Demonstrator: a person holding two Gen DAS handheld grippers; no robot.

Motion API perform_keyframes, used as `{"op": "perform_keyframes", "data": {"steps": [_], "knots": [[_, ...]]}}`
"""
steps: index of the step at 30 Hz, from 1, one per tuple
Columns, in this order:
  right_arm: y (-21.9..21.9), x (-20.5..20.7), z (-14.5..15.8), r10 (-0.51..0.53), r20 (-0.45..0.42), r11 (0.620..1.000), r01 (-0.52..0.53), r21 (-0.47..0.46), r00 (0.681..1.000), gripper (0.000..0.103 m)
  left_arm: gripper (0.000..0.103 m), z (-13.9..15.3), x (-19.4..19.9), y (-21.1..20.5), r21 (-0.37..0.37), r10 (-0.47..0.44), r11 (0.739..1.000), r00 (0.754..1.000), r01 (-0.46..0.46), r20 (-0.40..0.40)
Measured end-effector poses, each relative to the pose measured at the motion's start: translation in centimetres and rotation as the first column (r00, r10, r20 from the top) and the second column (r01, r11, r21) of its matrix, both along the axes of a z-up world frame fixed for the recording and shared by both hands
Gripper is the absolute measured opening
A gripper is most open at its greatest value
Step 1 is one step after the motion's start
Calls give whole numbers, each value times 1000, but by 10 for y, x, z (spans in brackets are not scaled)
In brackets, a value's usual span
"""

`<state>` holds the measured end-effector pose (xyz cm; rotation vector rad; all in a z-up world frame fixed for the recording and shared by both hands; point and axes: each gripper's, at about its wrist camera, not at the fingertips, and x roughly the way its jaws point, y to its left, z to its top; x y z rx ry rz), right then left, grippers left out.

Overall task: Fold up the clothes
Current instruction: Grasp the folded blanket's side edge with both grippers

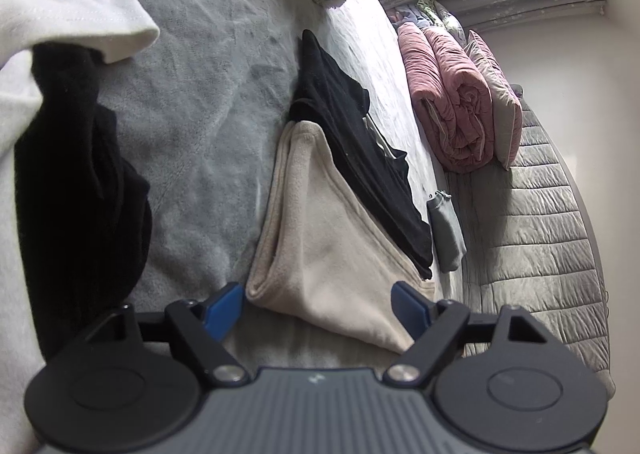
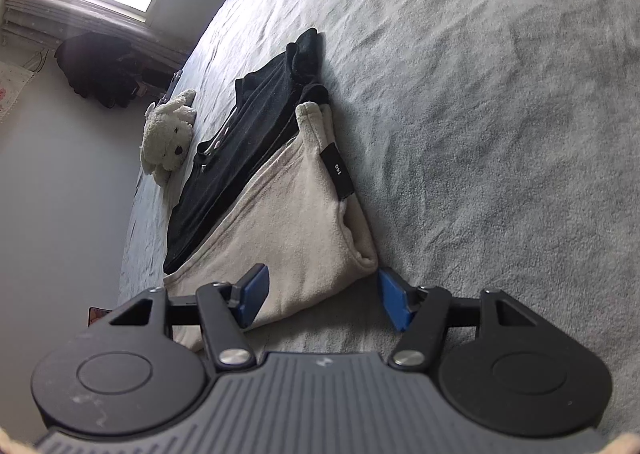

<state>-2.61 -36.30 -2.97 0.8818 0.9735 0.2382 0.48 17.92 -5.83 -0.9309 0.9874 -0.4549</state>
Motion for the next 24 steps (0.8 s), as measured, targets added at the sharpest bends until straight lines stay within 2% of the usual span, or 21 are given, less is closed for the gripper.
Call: {"op": "perform_keyframes", "data": {"steps": [8,16,21,24], "knots": [[-13,0,-6,-21,-12,998,22,52,1000,57,74,-3,7,6,13,22,1000,1000,-22,8],[-14,6,-10,-43,-7,996,43,77,999,58,72,-3,10,3,28,21,999,1000,-21,20],[-12,12,-16,-52,10,993,50,109,999,58,64,-6,10,0,48,2,999,1000,-3,31],[-12,12,-17,-54,23,991,50,121,998,58,56,-8,10,0,49,-1,999,1000,-1,28]]}}
